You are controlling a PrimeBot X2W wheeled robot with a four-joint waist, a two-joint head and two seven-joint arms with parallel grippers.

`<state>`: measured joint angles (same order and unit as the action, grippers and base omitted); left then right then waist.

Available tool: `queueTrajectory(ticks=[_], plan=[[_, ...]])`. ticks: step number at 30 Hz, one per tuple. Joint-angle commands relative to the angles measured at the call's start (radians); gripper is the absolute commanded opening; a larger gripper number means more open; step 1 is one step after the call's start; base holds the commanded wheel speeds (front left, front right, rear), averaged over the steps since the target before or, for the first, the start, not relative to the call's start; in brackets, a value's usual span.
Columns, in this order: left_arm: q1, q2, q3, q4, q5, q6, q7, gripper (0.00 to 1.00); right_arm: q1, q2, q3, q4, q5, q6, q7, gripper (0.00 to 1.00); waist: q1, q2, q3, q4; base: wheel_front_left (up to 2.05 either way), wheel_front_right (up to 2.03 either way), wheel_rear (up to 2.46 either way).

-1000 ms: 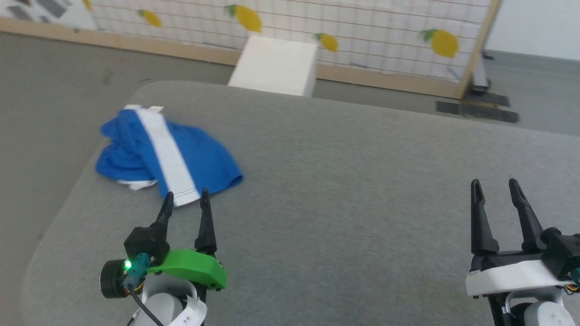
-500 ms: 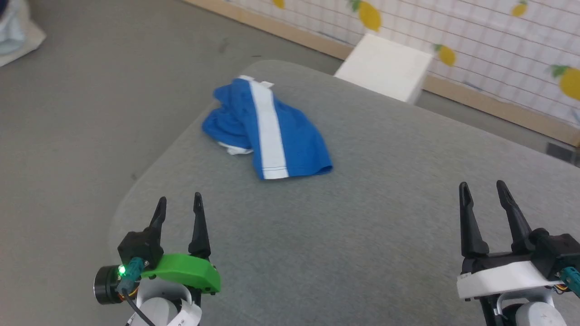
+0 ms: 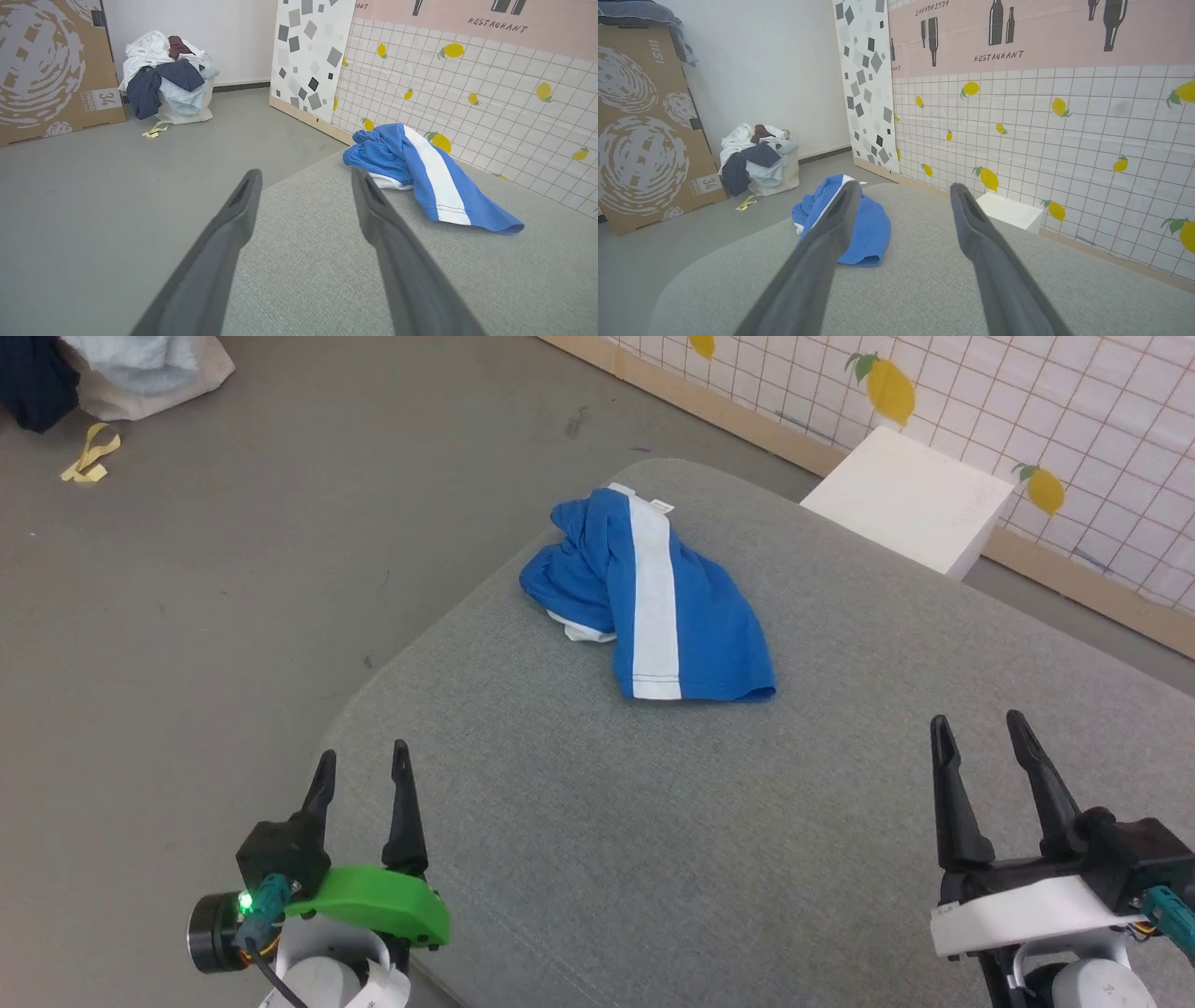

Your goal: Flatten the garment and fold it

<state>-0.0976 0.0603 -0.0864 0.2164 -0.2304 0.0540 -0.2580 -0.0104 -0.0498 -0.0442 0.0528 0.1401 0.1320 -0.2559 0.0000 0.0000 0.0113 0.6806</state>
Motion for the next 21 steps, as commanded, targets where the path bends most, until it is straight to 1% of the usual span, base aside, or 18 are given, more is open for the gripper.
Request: queueTrajectory(ticks=[1, 6, 11, 15, 19, 21], plan=[[0.006, -0.001, -0.001, -0.005, -0.002, 0.003, -0.004, 1.0, -0.008, 0.0, -0.001, 0.002, -0.004, -0.001, -0.006, 1.0, 0.0, 0.0, 0.005, -0.004, 0.0, 0.0, 0.0], [-0.01, -0.003, 0.005, -0.008, -0.011, -0.001, -0.004, 1.0, -0.013, 0.0, -0.005, 0.0, -0.008, -0.001, -0.006, 1.0, 0.0, 0.0, 0.023, -0.016, 0.0, 0.0, 0.0], [-0.082, -0.002, 0.019, -0.002, -0.027, -0.02, -0.004, 1.0, -0.03, 0.0, -0.01, -0.011, -0.017, -0.001, -0.006, 1.0, 0.0, 0.0, 0.065, -0.041, 0.0, 0.0, 0.0], [-0.216, 0.011, 0.038, 0.04, -0.049, -0.032, 0.01, 1.0, -0.068, 0.0, -0.007, -0.023, -0.039, -0.001, -0.006, 1.0, 0.0, 0.0, 0.131, -0.087, 0.0, 0.0, 0.0], [-0.384, 0.038, 0.074, 0.102, -0.09, -0.04, 0.066, 1.0, -0.115, 0.0, 0.007, -0.035, -0.061, -0.001, -0.006, 1.0, 0.0, 0.0, 0.222, -0.159, 0.0, 0.0, 0.0], [-0.47, 0.061, 0.093, 0.141, -0.111, -0.045, 0.103, 1.0, -0.143, 0.0, 0.016, -0.042, -0.075, -0.001, -0.006, 1.0, 0.0, 0.0, 0.274, -0.201, 0.0, 0.0, 0.0]])
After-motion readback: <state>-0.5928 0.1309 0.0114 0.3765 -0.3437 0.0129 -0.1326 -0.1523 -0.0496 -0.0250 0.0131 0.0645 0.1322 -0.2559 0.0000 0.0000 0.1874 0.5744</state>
